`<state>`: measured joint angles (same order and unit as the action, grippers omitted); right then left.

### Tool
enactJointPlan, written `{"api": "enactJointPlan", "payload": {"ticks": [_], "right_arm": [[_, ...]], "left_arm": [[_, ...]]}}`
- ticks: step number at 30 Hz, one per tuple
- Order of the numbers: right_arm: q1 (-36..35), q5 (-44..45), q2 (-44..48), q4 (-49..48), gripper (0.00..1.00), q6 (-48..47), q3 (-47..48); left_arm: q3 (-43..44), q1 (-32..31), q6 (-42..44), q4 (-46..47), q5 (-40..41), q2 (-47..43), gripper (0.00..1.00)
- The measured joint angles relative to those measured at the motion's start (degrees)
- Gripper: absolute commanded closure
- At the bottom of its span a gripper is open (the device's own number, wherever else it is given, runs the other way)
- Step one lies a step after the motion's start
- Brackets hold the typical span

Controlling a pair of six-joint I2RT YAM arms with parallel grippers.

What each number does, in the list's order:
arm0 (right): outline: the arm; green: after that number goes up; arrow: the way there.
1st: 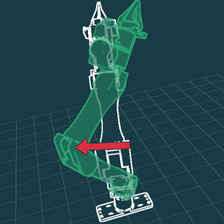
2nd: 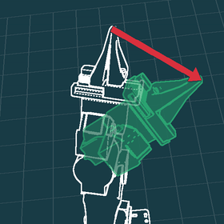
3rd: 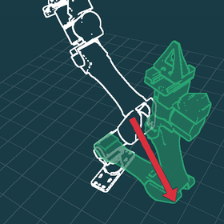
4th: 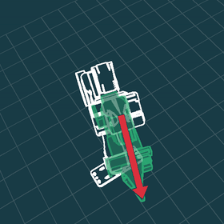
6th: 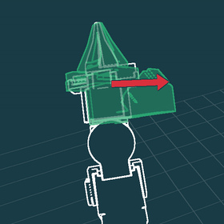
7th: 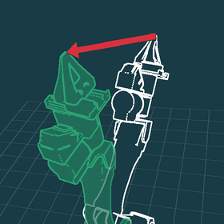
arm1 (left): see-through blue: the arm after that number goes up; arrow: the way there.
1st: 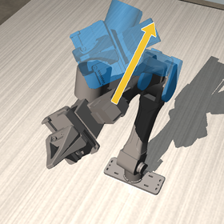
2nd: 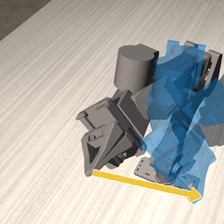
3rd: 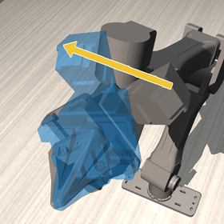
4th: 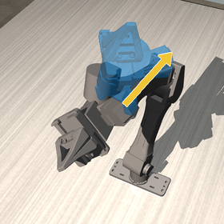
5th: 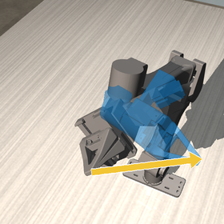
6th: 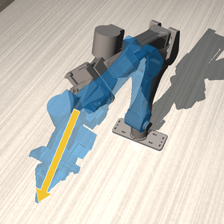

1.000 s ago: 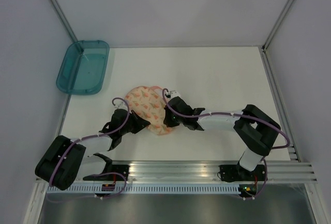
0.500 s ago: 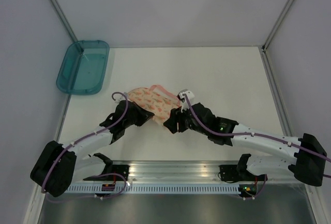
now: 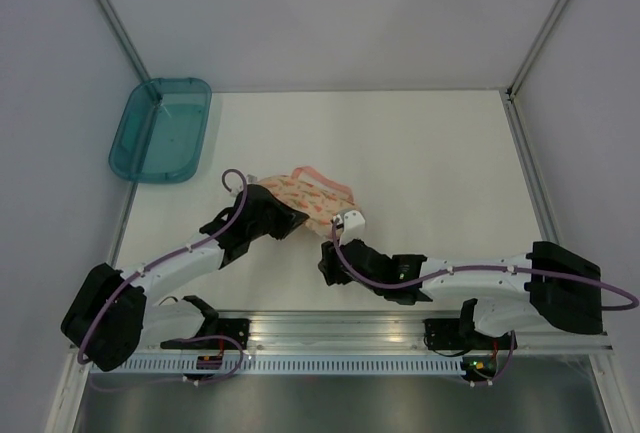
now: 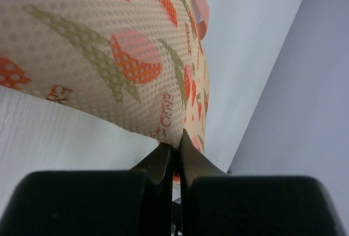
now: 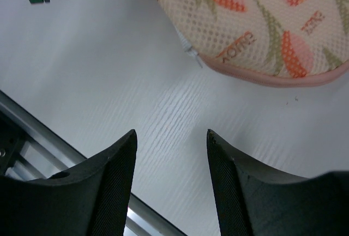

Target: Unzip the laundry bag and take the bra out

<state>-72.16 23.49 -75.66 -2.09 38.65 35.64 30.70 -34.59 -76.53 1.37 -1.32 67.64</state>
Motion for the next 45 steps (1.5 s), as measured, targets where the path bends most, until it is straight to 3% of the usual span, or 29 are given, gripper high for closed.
{"api": "enactJointPlan", "payload": {"ticks": [18, 21, 28, 36, 45], "right_arm": [[0.0, 14.7, -8.5, -10.1, 0.49, 0.7, 0.9], [0.0, 16.5, -8.4, -10.8, 0.61, 0.7, 0.9], [0.0, 20.0, -8.2, -9.9, 1.00, 2.3, 1.4], [-0.1, 21.2, -7.7, -5.8, 1.00, 4.7, 1.8], [-0.2, 22.9, -5.4, 11.4, 1.00, 9.2, 3.7]], "left_arm": [[-0.9, -2.5, -3.6, -0.2, 0.3, 0.5, 0.98], [-1.6, -2.7, -4.0, 0.1, 0.4, 0.7, 0.98], [-2.3, -3.0, -4.6, 1.2, 0.1, 1.2, 0.98], [-2.7, -3.3, -4.6, 3.0, -0.8, 2.3, 0.98], [-2.7, -3.1, 0.5, 2.9, -1.8, 3.5, 0.98]]}}
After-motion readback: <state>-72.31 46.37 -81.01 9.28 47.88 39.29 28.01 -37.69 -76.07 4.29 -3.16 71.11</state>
